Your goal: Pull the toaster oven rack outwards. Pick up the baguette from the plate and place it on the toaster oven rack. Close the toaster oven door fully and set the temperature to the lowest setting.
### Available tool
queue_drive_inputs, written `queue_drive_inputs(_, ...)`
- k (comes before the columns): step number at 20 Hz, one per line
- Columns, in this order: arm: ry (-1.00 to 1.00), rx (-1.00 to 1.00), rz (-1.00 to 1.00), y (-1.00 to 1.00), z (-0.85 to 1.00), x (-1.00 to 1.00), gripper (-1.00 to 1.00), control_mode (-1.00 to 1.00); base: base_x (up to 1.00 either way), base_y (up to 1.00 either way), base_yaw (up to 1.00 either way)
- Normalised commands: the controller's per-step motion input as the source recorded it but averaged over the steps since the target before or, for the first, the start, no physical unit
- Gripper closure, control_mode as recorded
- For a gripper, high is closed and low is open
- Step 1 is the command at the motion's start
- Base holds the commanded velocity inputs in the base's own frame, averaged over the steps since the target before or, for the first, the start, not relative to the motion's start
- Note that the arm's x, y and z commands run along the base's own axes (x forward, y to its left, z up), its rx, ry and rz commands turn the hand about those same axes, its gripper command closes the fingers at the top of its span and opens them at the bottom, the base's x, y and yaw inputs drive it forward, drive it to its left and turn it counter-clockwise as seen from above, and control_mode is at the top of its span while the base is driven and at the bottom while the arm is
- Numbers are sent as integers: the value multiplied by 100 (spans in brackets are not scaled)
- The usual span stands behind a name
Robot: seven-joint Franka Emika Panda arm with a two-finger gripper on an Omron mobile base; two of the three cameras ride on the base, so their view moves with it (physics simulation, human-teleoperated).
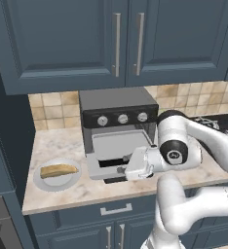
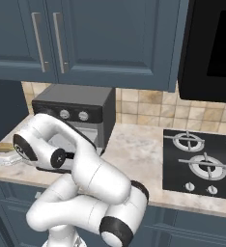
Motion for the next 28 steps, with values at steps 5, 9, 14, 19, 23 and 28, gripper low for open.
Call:
queue_drive_inputs(5,0,-9,3,24,100,-74,-100,-100,0,0,0)
queue_drive_inputs(9,12,-15,0,40,100,-25,-100,-100,0,0,0)
queue_drive_inputs(14,21,-16,0,29,100,-15,-100,-100,0,0,0)
queue_drive_inputs(19,21,-12,0,3,100,-21,-100,-100,0,0,0)
queue_drive_inputs(23,22,-2,-1,-26,76,-19,-100,-100,0,0,0)
queue_drive_inputs(28,17,3,-6,-50,61,-8,-100,-100,0,0,0)
